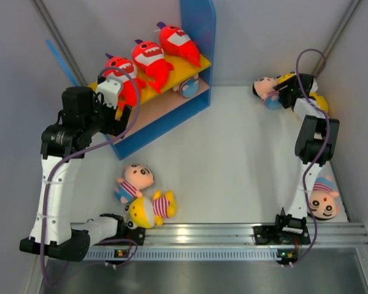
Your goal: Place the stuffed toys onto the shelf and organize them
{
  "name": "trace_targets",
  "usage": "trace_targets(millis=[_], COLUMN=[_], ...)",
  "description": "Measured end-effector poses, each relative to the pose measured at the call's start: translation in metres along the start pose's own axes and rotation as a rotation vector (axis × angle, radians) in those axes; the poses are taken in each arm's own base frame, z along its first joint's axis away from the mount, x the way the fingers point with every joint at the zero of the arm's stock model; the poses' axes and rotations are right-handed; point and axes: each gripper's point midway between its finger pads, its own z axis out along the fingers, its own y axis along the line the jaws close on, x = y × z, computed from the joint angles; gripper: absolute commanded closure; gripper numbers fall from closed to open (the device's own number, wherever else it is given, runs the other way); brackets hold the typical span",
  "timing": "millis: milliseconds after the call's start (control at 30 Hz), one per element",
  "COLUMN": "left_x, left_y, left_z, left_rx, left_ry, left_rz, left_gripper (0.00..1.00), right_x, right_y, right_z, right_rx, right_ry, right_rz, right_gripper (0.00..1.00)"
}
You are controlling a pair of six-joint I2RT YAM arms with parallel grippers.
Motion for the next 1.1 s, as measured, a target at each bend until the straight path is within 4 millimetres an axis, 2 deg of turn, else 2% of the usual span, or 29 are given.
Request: trace_targets(millis=[167, 267, 300, 367, 400, 467, 500, 667, 833, 1000, 1100], left_x=[0.005, 0.007, 0.007, 0.007, 0.007, 0.007, 0.007, 0.006, 0.004, 0.002, 0.002], left_y=[0.005, 0.005, 0.005, 0.005, 0.005, 0.006, 0.006, 0.006, 0.007, 0.007, 0.008], left_z=[0.010, 0.013, 0.013, 0.013, 0.013, 0.013, 0.013, 0.011, 0.004, -0.003, -0.004], left_rx=[-0.021, -0.022, -0.022, -0.022, -0.022, -0.023, -0.023, -0.028, -0.033, -0.038, -0.039], left_ry=[0.039, 0.049, 0.050, 0.050, 0.050, 0.050, 0.050, 0.047, 0.026, 0.009, 0.004], left_rz=[-0.002, -0.002, -0.002, -0.002, -0.002, -0.002, -0.002, -0.002, 0.002, 0.005, 0.005], left_gripper=[0.01, 0.01, 0.01, 0.01, 0.01, 0.01, 0.01, 0.01, 0.01, 0.01, 0.01], right_x=[-0.003, -0.001, 0.000, 0.003, 0.005, 0.011, 0.013, 0.018, 0.025, 0.052, 0.069], right_y=[0.001, -0.003, -0.005, -0.009, -0.012, -0.017, -0.019, -0.022, -0.022, -0.026, -0.018], right_z=[0.003, 0.005, 0.006, 0.009, 0.010, 0.011, 0.012, 0.009, -0.022, -0.078, -0.111], right_rx=[0.008, 0.019, 0.023, 0.028, 0.030, 0.030, 0.027, -0.001, -0.005, -0.012, -0.061], right_ry=[-0.024, -0.027, -0.026, -0.019, -0.017, -0.006, -0.004, -0.017, -0.013, 0.018, 0.029], right_rz=[0.048, 0.054, 0.055, 0.054, 0.055, 0.057, 0.058, 0.044, -0.031, -0.126, -0.165], right_gripper=[0.35, 0.50, 0.60, 0.70, 0.79, 0.88, 0.98, 1.00, 1.00, 1.00, 1.00])
